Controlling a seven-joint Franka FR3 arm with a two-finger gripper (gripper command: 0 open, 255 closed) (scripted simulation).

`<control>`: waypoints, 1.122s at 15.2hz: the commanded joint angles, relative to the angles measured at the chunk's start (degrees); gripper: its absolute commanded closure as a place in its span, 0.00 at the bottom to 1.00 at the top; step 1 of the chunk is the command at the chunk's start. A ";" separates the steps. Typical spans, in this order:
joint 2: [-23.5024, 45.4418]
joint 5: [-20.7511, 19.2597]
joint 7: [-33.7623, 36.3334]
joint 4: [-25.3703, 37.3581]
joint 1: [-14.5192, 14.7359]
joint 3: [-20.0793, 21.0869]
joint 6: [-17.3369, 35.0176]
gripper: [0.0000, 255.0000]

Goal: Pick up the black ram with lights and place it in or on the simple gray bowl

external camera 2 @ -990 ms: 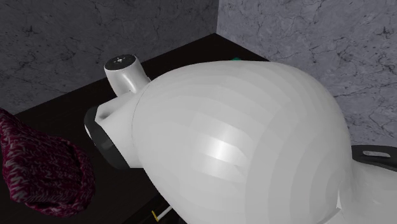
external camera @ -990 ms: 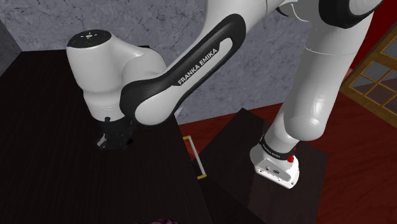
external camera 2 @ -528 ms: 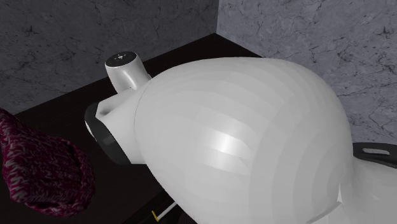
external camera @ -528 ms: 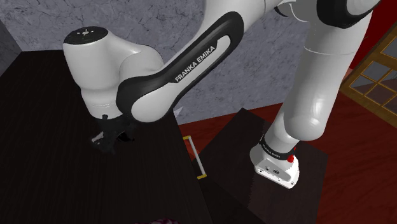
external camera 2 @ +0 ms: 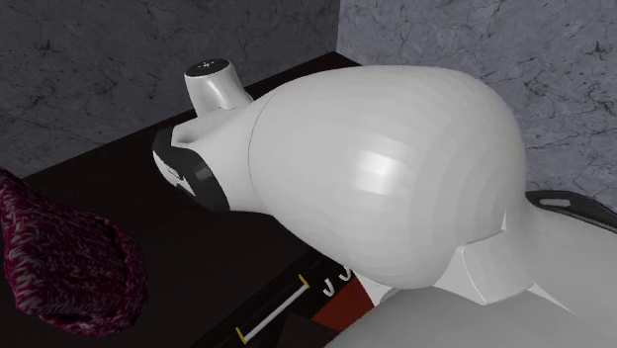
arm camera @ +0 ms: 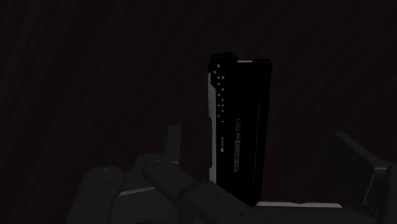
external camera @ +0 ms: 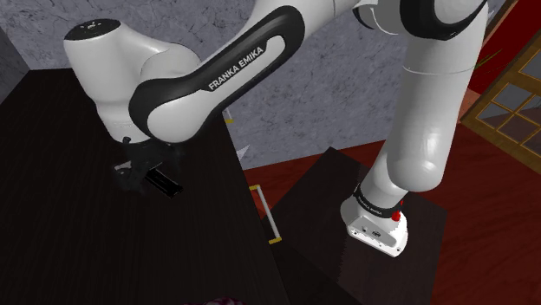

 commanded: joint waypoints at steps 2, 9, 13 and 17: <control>1.25 -1.01 0.65 -0.73 0.29 -0.48 1.67 0.00; 1.92 -1.58 1.02 -1.14 0.48 -0.76 2.62 0.00; 1.92 -1.58 1.01 -1.14 0.48 -0.75 2.62 1.00; 2.02 -1.65 1.31 -0.98 0.72 -0.70 2.51 1.00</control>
